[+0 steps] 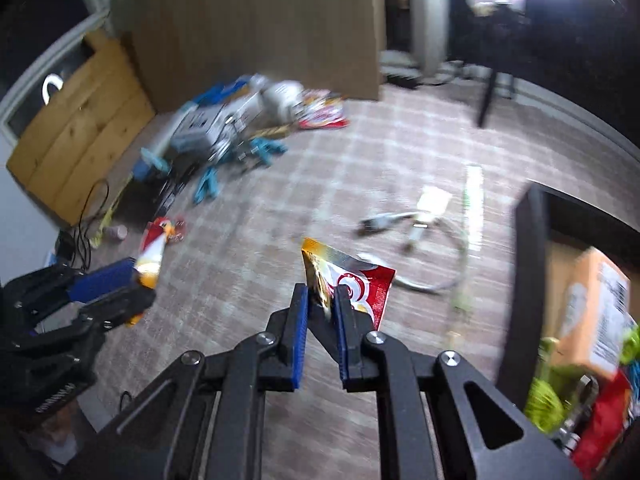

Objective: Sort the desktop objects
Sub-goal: 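Carry both sachets over the black box and open both tools to drop them, then move both open tools back to the object pile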

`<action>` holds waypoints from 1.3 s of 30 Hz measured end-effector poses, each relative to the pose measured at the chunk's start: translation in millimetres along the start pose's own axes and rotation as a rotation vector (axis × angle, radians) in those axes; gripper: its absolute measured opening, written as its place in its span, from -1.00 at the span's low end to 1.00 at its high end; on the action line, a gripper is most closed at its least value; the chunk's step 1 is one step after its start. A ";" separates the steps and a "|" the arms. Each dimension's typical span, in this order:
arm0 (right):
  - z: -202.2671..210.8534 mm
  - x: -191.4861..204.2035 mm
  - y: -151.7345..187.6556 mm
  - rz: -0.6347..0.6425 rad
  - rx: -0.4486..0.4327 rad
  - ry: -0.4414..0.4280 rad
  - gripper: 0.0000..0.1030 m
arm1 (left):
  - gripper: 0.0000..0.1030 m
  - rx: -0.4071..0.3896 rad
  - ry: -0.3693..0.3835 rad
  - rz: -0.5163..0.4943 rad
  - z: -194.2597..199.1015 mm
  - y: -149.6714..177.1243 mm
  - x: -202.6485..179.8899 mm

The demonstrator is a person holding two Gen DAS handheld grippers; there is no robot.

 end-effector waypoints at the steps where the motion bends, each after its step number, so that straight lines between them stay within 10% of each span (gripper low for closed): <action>1: 8.8 -10.7 1.3 -0.017 -0.013 0.013 -0.76 | -0.55 -0.002 0.013 -0.018 -2.1 -4.8 -11.5; 26: 147.5 -278.8 84.7 -0.462 -0.168 0.282 -0.75 | -0.54 0.025 0.321 -0.362 -41.6 -43.8 -290.9; 28: 149.9 -285.4 87.2 -0.465 -0.167 0.291 -0.74 | -0.42 0.024 0.325 -0.368 -42.3 -45.5 -298.3; 31: 151.9 -293.1 91.0 -0.475 -0.161 0.292 -0.49 | 0.38 0.033 0.328 -0.345 -45.0 -48.7 -301.0; 33: 155.8 -299.4 89.9 -0.488 -0.176 0.312 0.13 | 0.44 0.024 0.321 -0.341 -43.4 -50.5 -299.3; 39: 158.4 -296.3 83.2 -0.475 -0.191 0.294 0.16 | 0.44 0.029 0.293 -0.319 -44.0 -51.9 -285.8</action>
Point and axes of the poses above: each gripper's, at about its wrist camera, not at the fingertips, and z roughly against the way its jaws point, x to its left, y to its underside, the point moved 8 cm from there along -z, roughly the way its jaws point, and after that the axes turned 5 degrees about -z, right-handed, at the moved point
